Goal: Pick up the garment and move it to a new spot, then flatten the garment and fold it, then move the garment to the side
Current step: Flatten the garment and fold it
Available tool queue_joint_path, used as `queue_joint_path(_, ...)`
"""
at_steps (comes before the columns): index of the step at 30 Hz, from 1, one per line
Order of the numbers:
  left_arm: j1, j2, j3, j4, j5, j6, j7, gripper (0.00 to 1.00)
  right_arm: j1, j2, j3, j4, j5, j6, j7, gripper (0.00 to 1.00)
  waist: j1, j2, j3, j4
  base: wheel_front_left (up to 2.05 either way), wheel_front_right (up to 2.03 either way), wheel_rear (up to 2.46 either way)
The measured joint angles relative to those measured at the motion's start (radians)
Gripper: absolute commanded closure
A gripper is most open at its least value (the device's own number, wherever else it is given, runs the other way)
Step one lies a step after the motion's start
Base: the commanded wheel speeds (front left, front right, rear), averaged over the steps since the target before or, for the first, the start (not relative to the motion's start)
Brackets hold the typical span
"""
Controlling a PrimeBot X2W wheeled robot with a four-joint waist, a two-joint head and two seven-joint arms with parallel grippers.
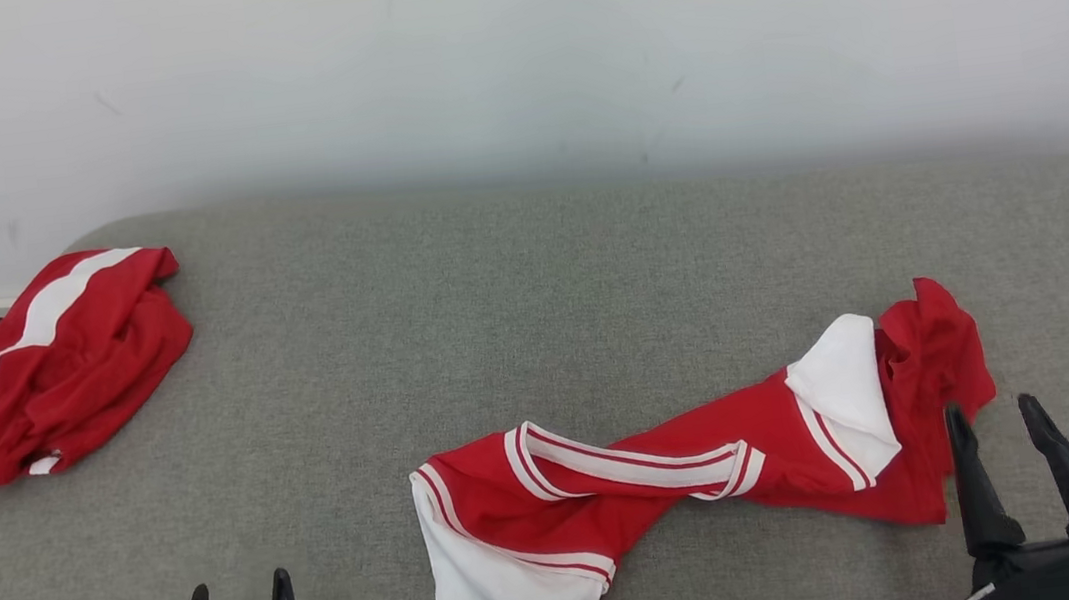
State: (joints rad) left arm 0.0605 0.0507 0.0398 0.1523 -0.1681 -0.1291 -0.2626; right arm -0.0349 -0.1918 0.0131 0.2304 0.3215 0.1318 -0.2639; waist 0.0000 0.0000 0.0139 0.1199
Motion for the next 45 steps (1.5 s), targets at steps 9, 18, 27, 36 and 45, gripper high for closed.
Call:
queue_joint_path(9,0.018,0.000,0.008,-0.012,0.006,0.000,0.000,0.00,0.129,0.040,-0.074,-0.095,-0.012,0.000,0.000,0.00,-0.0001,0.0000,-0.030,-0.004,0.00,0.00,0.00)
queue_joint_path(18,0.023,0.000,0.010,-0.016,0.011,0.000,0.000,0.00,0.149,0.042,-0.039,-0.032,-0.007,0.000,0.000,0.00,0.0000,0.0000,-0.041,0.003,0.00,0.00,0.00)
queue_joint_path(27,0.028,0.000,-0.017,-0.021,0.018,-0.002,0.000,0.00,0.024,0.036,0.037,0.191,0.012,0.000,0.007,0.00,0.0000,0.0000,-0.041,0.052,0.00,0.00,0.00)
queue_joint_path(36,0.025,0.000,-0.033,-0.015,0.016,-0.002,0.000,0.00,-0.088,0.049,0.054,0.407,0.064,0.000,0.005,0.00,0.0001,0.0001,-0.026,0.116,0.00,0.00,0.00)
queue_joint_path(45,0.016,0.000,-0.034,-0.012,0.015,-0.002,0.000,0.00,-0.179,0.061,0.072,0.549,0.125,0.000,0.002,1.00,0.0001,0.0001,0.001,0.151,0.00,0.00,0.00)
